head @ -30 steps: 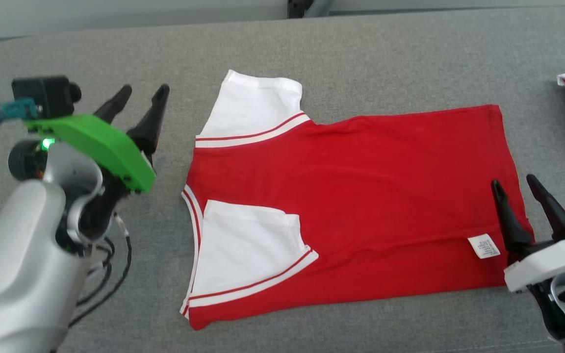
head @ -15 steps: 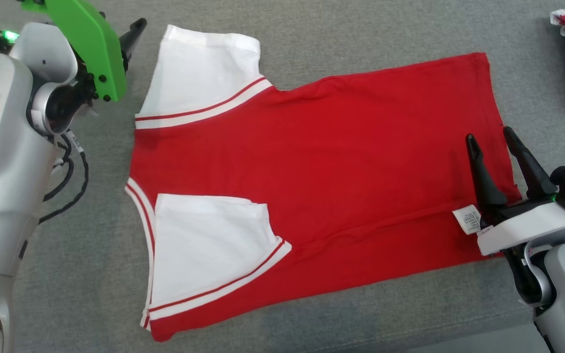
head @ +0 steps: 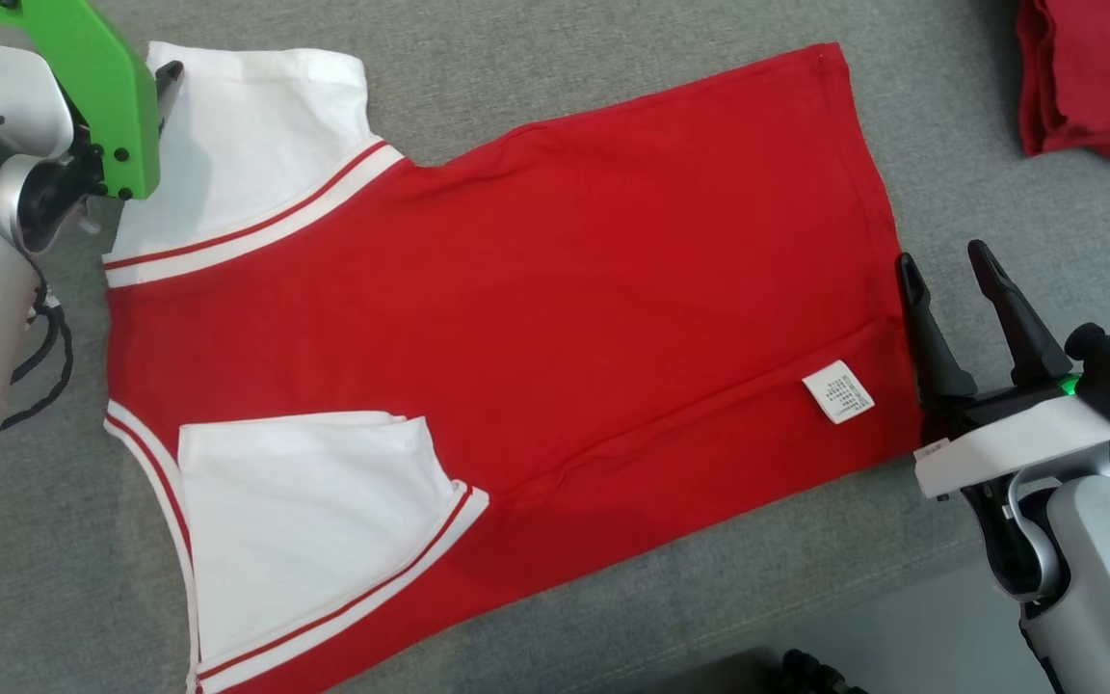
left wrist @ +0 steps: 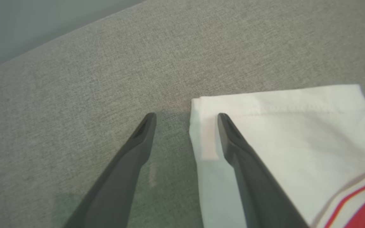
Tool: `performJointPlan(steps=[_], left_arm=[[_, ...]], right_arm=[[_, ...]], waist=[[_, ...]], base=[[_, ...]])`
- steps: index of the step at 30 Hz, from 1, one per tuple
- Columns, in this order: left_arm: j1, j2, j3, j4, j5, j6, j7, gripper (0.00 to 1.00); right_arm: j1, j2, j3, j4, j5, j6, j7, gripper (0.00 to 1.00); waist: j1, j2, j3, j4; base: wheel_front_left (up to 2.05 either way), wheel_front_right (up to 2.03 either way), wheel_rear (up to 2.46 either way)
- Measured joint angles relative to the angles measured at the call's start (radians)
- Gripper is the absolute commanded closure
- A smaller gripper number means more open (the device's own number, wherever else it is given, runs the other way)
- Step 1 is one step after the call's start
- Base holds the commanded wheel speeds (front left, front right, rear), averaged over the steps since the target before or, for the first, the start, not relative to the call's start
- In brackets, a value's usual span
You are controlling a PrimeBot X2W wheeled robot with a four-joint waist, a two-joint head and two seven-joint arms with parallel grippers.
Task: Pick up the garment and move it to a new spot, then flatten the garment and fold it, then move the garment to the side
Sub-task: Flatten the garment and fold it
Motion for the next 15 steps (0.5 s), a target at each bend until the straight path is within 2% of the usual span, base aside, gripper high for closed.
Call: performJointPlan(steps=[10,12,13,15], left_arm=[[-0.034,0.017,-0.033,0.050,-0.021,-0.003,0.028,0.00],[-0.036,0.020,-0.041,0.050,-0.028,-0.003,0.040,0.38],[-0.036,0.020,-0.044,0.049,-0.030,-0.003,0.044,0.50],[-0.037,0.020,-0.053,0.044,-0.042,-0.003,0.064,0.64]], right_arm=[[0.002,0.015,-0.004,0.002,0.000,0.000,0.000,0.00],[0.002,0.014,-0.008,0.002,-0.002,0.000,0.000,0.00],[0.002,0.013,-0.010,0.002,-0.005,0.000,0.000,0.00],[0.002,0.010,-0.015,0.002,-0.008,0.000,0.000,0.00]], waist=[[-0.0001,0.0000,0.024,-0.051],[-0.0001,0.0000,0.023,-0.051],[-0.0001,0.0000,0.023,-0.050],[-0.0001,0.0001,0.021,-0.047]], base=[[0.00,0.00,0.00],[0.00,0.00,0.00],[0.00,0.00,0.00],[0.00,0.00,0.00]])
